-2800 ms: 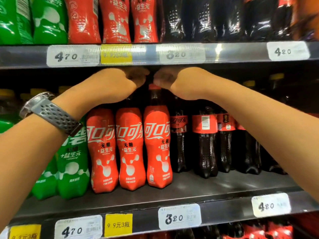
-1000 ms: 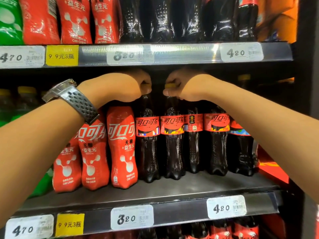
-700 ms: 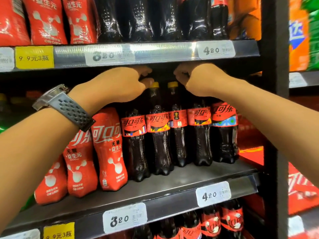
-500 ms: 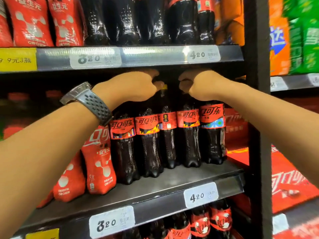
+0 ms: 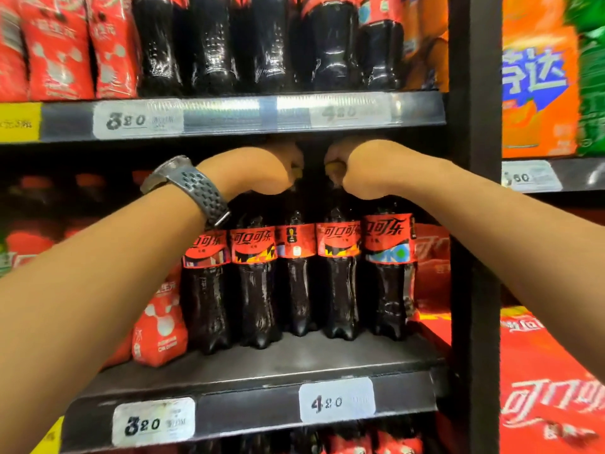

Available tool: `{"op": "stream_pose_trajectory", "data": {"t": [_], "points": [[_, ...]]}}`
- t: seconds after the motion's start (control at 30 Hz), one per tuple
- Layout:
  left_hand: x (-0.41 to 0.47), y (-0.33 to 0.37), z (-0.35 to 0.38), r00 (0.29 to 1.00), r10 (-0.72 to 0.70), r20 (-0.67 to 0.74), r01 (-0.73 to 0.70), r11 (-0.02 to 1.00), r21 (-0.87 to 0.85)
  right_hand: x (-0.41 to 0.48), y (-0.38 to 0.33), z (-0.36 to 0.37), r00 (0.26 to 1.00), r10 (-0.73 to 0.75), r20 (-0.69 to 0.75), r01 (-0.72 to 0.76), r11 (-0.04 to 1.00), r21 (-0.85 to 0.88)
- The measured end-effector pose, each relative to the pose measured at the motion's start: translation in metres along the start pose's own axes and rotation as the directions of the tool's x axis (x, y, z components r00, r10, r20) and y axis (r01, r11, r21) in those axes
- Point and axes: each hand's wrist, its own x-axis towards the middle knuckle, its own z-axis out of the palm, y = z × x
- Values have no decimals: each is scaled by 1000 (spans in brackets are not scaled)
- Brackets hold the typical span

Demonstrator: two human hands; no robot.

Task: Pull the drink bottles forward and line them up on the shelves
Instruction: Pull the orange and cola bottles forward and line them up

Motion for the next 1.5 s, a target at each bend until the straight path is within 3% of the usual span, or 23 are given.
{"op": "stream_pose_trajectory", "data": {"t": [0.43,0.63,0.83,1.3,1.5], "points": [[-6,3,8,995,-46,-88,42,998,-47,8,-10,-4,999,7,35,-6,999,-43],[-21,-11,1,998,61,-25,-63,997,-55,6,-7,-6,999,-1,38,1,1000,-22],[-19,-4,2,995,20,-94,-35,986,-163,6,-11,-9,996,16,82,-12,999,-45],[-17,-2,5,986,-57,-154,39,992,-118,13,-11,-7,995,50,91,-46,998,-45],[-16,-4,4,989,-28,-147,5,988,-153,10,-7,-15,997,-19,72,24,997,-68]]}}
